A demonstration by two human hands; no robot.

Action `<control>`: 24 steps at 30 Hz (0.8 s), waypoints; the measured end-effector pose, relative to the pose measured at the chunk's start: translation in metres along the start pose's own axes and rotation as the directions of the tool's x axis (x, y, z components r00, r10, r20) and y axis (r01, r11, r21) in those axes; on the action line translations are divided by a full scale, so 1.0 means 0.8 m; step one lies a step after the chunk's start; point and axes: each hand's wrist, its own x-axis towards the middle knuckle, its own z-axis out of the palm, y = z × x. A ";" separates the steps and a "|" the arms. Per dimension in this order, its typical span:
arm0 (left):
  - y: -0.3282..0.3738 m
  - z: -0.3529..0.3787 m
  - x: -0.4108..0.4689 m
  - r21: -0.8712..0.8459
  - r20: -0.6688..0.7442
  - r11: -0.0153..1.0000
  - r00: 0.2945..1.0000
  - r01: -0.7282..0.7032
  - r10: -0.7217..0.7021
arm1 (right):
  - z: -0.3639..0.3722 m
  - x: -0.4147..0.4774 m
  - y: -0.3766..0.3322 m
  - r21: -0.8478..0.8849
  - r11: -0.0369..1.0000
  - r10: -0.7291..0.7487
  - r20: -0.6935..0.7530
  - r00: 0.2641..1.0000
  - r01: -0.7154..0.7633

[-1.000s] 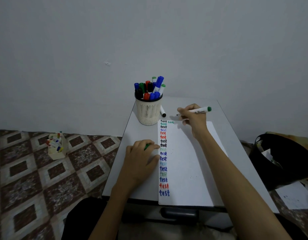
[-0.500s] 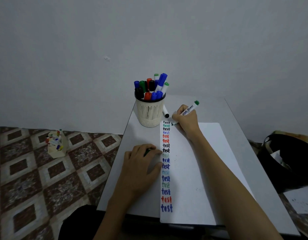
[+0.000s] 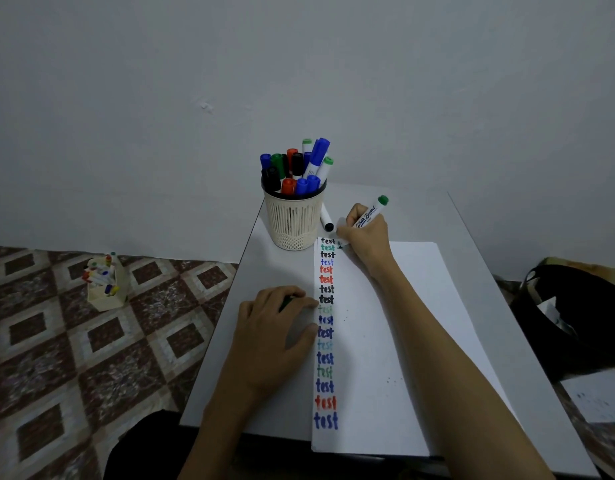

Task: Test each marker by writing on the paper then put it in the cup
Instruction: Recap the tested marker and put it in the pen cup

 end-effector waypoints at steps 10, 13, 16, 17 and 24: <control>-0.001 0.000 0.000 -0.006 0.005 1.000 1.000 0.006 -0.006 | 0.000 -0.001 0.000 -0.032 0.999 -0.014 0.023 1.000 0.015; 0.001 -0.002 0.000 -0.007 0.001 1.000 1.000 0.006 -0.006 | -0.002 0.001 -0.002 -0.024 1.000 -0.004 0.020 1.000 0.005; 0.000 -0.002 0.000 -0.003 0.001 1.000 1.000 0.006 -0.006 | -0.004 -0.001 -0.004 0.042 0.999 0.007 -0.011 1.000 -0.006; 0.000 -0.002 0.000 -0.005 0.002 1.000 1.000 0.007 -0.007 | -0.004 -0.001 -0.004 0.049 0.999 0.009 -0.006 1.000 -0.008; 0.001 -0.002 0.000 -0.016 0.005 1.000 1.000 0.012 -0.012 | -0.003 -0.002 -0.003 -0.017 1.000 -0.021 -0.007 1.000 0.021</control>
